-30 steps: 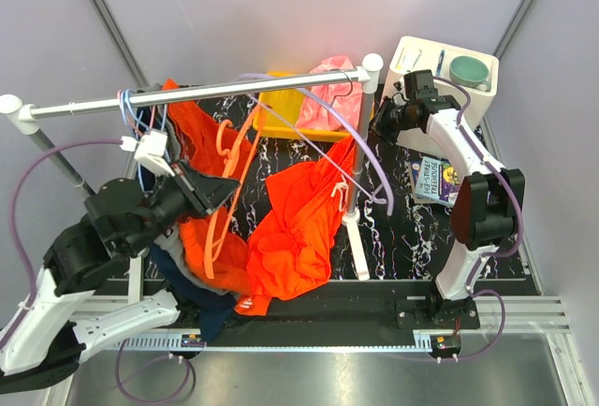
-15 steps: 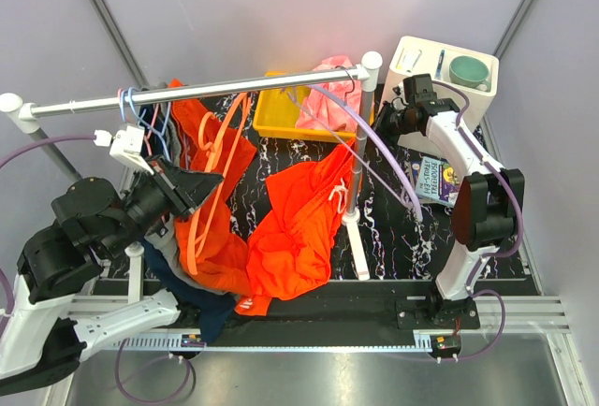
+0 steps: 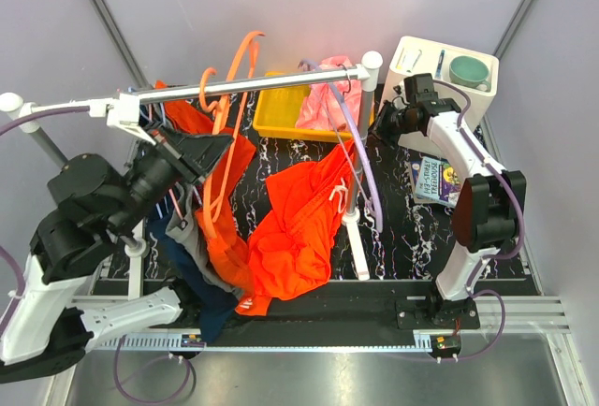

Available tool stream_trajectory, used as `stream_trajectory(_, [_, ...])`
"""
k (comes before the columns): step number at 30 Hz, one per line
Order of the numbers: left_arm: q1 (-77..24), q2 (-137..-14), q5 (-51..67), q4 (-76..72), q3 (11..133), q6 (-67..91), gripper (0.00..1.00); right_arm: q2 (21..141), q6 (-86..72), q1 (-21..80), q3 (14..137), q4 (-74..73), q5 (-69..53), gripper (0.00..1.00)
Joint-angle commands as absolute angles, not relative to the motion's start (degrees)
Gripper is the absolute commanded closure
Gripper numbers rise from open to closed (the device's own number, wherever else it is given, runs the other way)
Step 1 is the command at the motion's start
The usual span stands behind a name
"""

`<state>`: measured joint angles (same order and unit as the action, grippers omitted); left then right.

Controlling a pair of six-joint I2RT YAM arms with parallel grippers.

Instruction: Remove the shorts from the hanger

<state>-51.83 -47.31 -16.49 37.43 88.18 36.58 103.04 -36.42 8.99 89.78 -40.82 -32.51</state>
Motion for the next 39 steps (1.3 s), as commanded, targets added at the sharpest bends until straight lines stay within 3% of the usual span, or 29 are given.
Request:
stream_trajectory(1, [-51.7, -52.5, -21.5, 32.3, 91.7, 38.9, 1.0, 99.1, -36.2, 9.0, 90.0, -40.1, -33.7, 0.99])
stream_trajectory(9, [-51.7, -59.1, -22.2, 31.6, 94.0, 42.2, 1.0, 98.4, -36.3, 8.8, 89.7, -40.1, -33.7, 0.98])
stream_trajectory(39, [-51.8, -69.5, -3.3, 25.0, 87.1, 48.6, 1.0, 99.1, -35.9, 8.9, 90.0, -39.9, -33.9, 0.98])
